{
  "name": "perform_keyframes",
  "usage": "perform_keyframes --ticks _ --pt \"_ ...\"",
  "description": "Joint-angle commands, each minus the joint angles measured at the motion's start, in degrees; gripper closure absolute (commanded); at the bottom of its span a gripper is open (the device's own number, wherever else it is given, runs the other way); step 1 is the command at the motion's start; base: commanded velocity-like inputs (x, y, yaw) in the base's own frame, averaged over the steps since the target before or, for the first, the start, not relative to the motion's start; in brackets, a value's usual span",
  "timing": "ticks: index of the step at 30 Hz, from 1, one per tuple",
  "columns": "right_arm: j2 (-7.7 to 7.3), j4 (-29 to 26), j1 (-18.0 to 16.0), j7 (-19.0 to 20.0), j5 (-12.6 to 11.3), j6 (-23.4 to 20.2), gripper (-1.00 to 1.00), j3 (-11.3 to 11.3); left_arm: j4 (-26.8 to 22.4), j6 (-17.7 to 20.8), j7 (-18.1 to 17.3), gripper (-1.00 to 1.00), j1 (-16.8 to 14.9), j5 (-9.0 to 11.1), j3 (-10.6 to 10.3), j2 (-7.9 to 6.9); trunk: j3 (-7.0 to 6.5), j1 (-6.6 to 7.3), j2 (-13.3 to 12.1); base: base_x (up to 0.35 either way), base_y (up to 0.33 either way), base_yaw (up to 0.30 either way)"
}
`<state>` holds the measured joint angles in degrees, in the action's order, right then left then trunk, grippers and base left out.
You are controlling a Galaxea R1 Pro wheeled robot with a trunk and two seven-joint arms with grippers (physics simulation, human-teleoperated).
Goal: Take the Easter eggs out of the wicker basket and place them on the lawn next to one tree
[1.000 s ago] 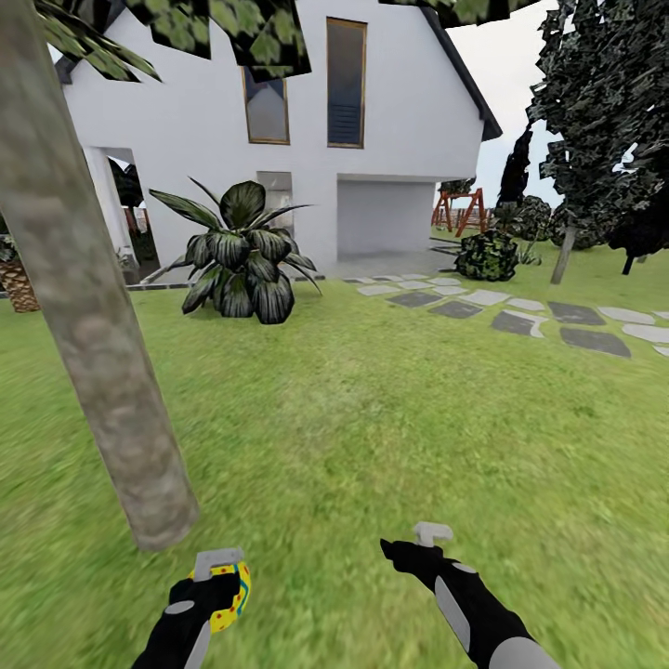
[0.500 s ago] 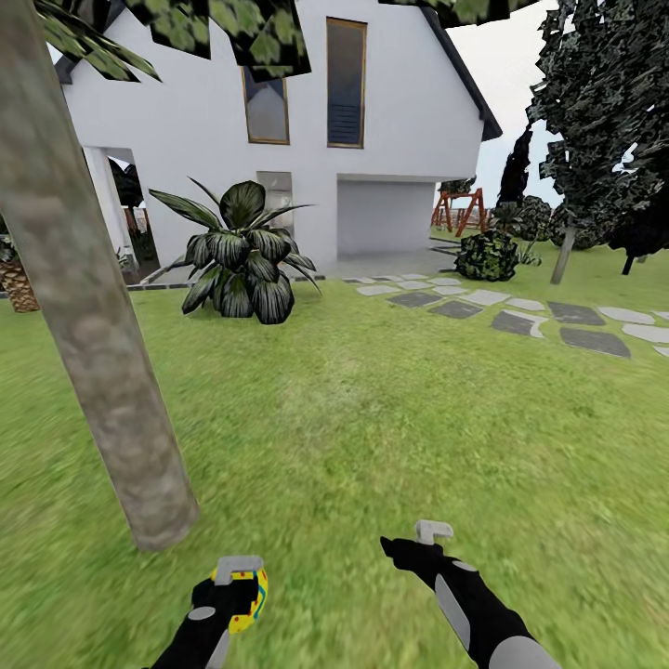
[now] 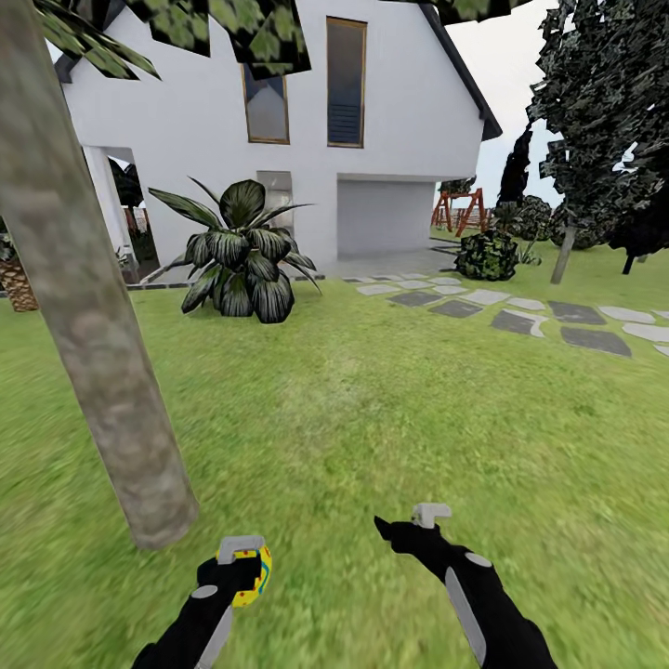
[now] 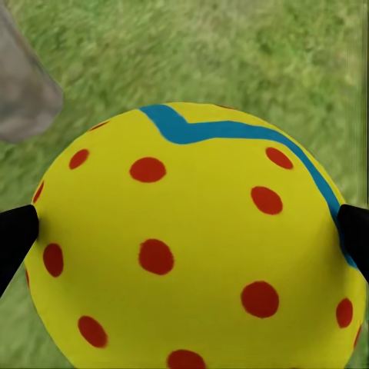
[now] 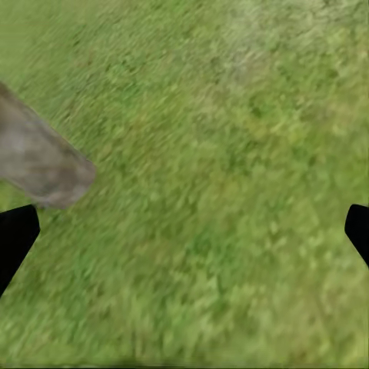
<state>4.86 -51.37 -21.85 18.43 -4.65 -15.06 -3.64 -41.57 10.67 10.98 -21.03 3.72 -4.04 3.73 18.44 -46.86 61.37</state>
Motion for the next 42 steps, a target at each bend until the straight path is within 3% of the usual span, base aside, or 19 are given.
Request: perform_keyframes --ticks 1,7,16,42 --pt "0.10 -1.72 0.74 2.02 -0.24 -1.36 -1.00 -0.20 -0.12 0.30 0.45 1.00 -0.18 0.84 -0.26 -0.07 0.26 -0.23 0.46 0.000 0.000 0.000" --pt "0.12 -3.30 1.50 3.83 0.10 -2.22 -1.00 -0.18 -0.03 0.19 0.44 1.00 -0.32 0.98 -0.26 -0.09 1.34 -1.55 2.87 0.000 0.000 0.000" --pt "0.12 -3.02 1.54 3.97 0.08 -2.28 -1.00 -0.22 3.53 -1.92 0.44 1.00 -0.33 1.02 -0.26 -0.06 2.95 -3.53 6.48 0.000 0.000 0.000" --pt "-0.11 -2.99 1.54 4.58 0.02 -3.88 -1.00 -0.24 6.58 -4.08 0.44 1.00 -0.33 1.03 -0.26 -0.13 7.62 -9.24 16.91 0.000 0.000 0.000"
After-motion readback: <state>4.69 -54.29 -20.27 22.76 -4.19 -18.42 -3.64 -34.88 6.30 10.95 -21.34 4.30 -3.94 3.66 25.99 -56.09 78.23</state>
